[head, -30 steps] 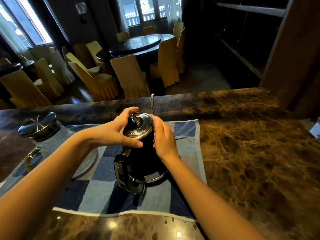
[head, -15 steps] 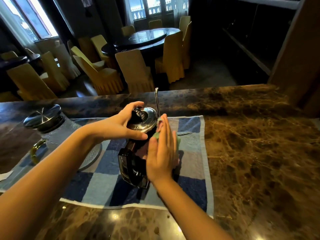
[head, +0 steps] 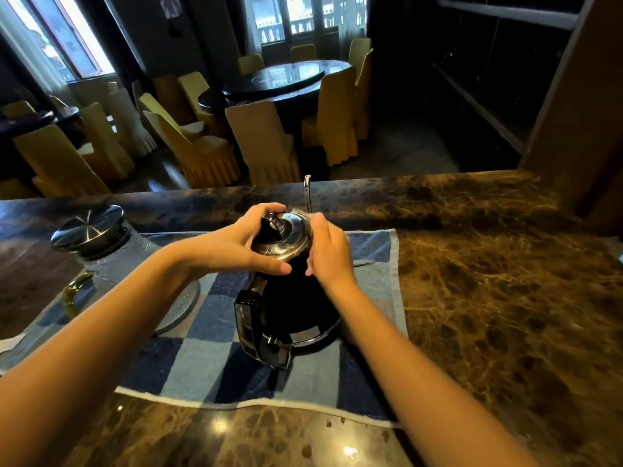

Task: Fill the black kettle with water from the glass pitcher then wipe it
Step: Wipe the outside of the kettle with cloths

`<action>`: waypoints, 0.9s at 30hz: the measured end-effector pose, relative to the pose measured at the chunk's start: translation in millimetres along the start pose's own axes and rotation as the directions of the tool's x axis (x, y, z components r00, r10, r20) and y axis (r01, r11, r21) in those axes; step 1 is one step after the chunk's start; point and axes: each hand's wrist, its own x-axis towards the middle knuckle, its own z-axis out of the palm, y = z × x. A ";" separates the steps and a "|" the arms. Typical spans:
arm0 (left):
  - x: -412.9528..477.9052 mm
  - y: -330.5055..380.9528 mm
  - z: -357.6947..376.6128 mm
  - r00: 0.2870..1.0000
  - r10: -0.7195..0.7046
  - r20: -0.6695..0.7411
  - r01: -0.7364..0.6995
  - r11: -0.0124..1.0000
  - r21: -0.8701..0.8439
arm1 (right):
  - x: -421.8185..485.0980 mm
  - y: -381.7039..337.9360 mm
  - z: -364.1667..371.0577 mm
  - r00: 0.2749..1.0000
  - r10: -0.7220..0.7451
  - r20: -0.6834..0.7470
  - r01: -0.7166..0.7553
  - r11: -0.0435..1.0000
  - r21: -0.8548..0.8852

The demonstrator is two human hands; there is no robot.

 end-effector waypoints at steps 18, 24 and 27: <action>1.4 -4.8 -0.3 1.000 0.015 -0.024 -0.014 1.000 0.014 | 19.9 1.2 0.3 0.978 -0.123 0.171 0.093 0.981 0.170; 0.2 -2.9 1.9 1.000 0.009 -0.027 -0.009 1.000 -0.010 | -2.2 45.6 -14.0 0.991 0.034 0.131 -0.040 0.998 0.043; -0.9 -3.2 3.8 0.999 -0.003 -0.032 0.002 1.000 -0.031 | -16.5 65.6 -18.0 0.993 0.118 0.025 -0.118 0.993 0.005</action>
